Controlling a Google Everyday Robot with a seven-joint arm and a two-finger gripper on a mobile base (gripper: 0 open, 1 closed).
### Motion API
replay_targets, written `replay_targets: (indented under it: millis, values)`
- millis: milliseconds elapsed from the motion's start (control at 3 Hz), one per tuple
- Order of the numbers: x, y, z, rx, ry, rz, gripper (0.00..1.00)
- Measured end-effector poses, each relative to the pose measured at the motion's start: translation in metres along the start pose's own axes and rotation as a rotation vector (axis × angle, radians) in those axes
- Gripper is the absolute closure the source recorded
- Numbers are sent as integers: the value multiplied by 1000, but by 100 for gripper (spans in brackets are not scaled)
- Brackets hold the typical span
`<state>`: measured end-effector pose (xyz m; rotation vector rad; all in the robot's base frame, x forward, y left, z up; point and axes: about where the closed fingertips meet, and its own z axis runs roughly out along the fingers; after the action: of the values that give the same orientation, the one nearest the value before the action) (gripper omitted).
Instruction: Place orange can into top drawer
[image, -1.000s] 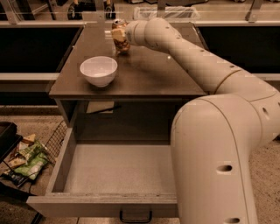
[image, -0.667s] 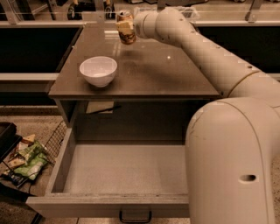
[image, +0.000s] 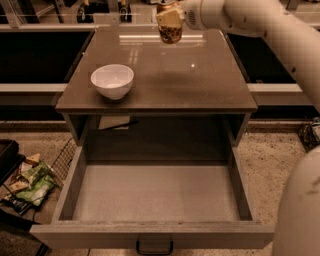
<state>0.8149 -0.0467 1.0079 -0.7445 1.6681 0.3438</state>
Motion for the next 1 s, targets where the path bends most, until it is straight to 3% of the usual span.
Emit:
replay_targets:
  millis: [333, 667, 1000]
  values:
    - [8, 6, -94, -65, 116, 50, 100]
    - [36, 18, -153, -84, 169, 110, 100]
    - [80, 25, -205, -36, 189, 163, 100]
